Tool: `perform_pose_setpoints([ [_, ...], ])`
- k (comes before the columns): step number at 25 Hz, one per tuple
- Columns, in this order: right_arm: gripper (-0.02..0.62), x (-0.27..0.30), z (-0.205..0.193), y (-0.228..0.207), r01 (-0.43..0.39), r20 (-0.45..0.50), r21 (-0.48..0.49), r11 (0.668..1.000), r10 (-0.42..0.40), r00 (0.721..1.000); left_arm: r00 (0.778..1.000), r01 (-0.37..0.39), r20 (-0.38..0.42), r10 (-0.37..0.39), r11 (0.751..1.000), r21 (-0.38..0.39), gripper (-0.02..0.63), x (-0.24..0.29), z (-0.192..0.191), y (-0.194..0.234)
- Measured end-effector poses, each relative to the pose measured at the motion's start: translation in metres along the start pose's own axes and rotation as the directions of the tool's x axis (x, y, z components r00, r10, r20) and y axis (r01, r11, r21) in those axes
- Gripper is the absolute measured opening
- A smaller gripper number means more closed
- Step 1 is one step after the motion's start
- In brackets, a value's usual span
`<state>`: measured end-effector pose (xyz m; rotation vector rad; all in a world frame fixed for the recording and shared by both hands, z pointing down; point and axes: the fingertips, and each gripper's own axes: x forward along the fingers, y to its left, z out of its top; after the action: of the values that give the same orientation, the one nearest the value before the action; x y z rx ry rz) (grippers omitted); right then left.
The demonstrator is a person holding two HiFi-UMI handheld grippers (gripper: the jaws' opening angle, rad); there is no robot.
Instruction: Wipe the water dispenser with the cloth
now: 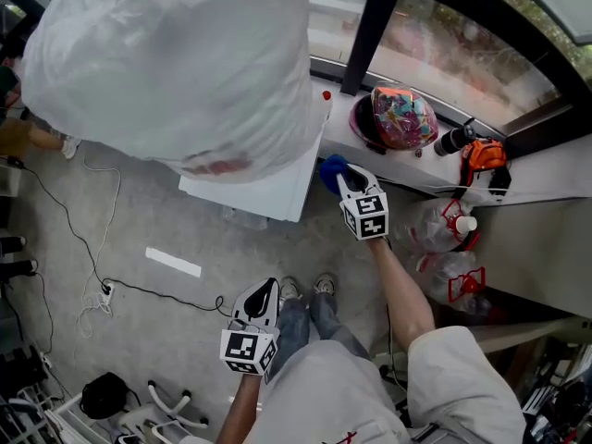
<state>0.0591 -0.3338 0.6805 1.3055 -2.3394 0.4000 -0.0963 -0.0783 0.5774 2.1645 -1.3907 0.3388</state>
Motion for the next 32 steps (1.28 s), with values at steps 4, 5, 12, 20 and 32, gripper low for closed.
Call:
perform_pose_setpoints([
  [4,0.075,-0.032,-0.029,0.028,-0.021,-0.014,0.022,1.000,0.021,1.000,0.999,0.030,0.026,-0.031,0.999,0.022,0.012,0.024,0.010,-0.003],
  [5,0.075,-0.039,-0.034,0.035,-0.028,-0.014,0.024,0.999,0.029,0.999,0.999,0.036,0.033,-0.037,0.999,0.027,0.012,0.030,0.013,-0.004],
  [12,0.075,-0.071,-0.046,0.094,-0.114,-0.012,-0.011,0.993,0.113,0.993,0.995,0.067,0.070,-0.070,0.997,0.038,0.012,0.058,0.028,-0.012],
  [20,0.075,-0.063,-0.059,0.134,-0.204,-0.047,-0.014,0.979,0.203,0.978,0.995,0.076,0.061,-0.078,0.997,0.030,0.012,0.062,0.024,-0.017],
  [32,0.075,0.004,-0.034,0.064,-0.125,-0.047,-0.045,0.991,0.123,0.991,0.996,0.067,0.057,-0.068,0.997,0.024,0.012,0.068,0.030,-0.016],
])
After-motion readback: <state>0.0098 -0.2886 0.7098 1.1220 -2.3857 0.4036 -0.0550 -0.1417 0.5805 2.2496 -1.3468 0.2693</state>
